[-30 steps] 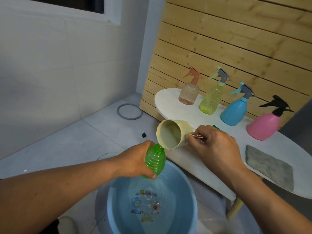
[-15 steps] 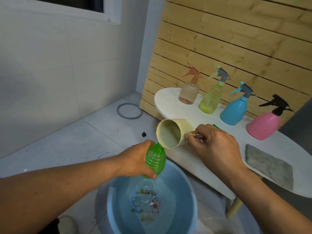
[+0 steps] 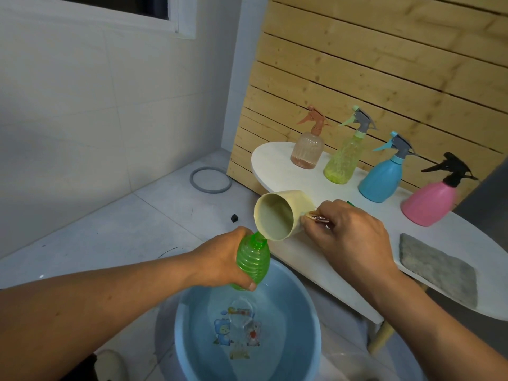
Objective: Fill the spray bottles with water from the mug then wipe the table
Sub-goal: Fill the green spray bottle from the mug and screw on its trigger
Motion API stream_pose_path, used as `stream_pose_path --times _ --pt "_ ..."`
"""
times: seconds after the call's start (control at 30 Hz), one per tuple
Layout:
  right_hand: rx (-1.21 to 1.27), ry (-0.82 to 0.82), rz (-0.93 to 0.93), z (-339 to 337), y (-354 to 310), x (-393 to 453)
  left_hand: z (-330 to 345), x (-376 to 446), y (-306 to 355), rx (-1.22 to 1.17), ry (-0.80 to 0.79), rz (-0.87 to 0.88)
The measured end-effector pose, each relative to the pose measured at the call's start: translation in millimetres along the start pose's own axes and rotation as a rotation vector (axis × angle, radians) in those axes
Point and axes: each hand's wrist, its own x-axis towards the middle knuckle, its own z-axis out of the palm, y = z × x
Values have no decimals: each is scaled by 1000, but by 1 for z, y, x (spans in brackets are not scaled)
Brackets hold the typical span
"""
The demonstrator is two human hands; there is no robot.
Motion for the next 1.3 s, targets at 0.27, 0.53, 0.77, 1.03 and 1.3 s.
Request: stream_pose_path --times 0.27,0.53,0.77,1.03,1.3 --pt "-20 4 -23 2 3 -1 0 -1 0 -7 -2 1" --pt "-29 2 -30 2 2 0 0 -1 1 -11 -4 4" --pt "-38 14 -48 1 1 -1 -1 -1 0 -13 -4 1" --pt "-54 37 -75 1 0 -2 0 -1 0 -12 -5 -2" --pt "-87 56 -95 1 -1 -2 0 -1 0 -14 0 -9"
